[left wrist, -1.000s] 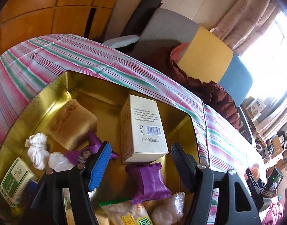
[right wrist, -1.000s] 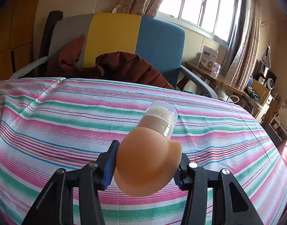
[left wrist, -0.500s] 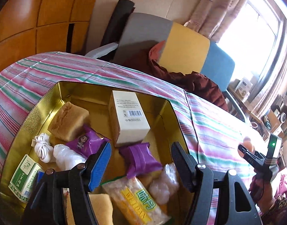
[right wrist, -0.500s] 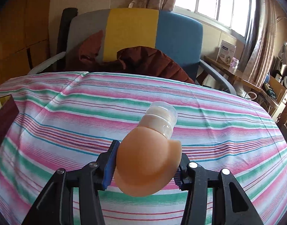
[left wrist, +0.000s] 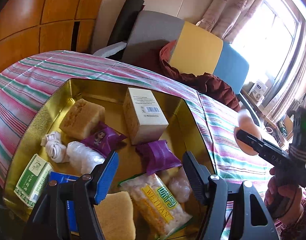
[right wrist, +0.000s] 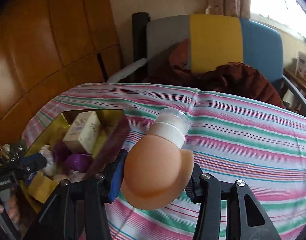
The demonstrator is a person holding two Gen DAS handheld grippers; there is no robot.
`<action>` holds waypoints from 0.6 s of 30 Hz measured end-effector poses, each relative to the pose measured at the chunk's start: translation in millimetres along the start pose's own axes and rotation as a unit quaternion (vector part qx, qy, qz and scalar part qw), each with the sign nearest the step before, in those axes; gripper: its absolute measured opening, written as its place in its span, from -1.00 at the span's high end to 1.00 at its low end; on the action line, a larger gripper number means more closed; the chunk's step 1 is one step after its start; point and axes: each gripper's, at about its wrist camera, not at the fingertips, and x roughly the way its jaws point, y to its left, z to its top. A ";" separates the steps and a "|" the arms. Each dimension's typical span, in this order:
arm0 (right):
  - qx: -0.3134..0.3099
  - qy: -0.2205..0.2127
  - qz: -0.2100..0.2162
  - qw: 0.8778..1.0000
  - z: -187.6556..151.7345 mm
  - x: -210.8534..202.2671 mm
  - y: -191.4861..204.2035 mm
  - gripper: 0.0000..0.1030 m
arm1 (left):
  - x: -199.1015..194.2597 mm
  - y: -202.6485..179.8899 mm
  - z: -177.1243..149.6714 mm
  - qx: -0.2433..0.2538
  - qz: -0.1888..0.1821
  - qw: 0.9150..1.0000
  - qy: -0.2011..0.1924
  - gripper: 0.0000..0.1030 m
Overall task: Organize objects
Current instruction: 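Lower the peach silicone item into the gold tray and open the right tool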
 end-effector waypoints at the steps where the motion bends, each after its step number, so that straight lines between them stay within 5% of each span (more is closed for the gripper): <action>1: -0.008 -0.001 0.009 1.000 1.8 0.6 11.9 0.00 | -1.5 0.4 0.4 -0.001 0.002 1.000 -0.001 -0.31; 7: -0.056 0.008 0.040 0.998 19.2 20.8 64.5 -0.01 | -6.7 5.4 1.8 0.004 0.011 1.000 -0.002 -0.31; 18: -0.108 0.063 0.012 0.992 27.7 81.6 101.8 -0.03 | -15.2 8.4 2.2 0.006 0.017 1.000 -0.002 -0.31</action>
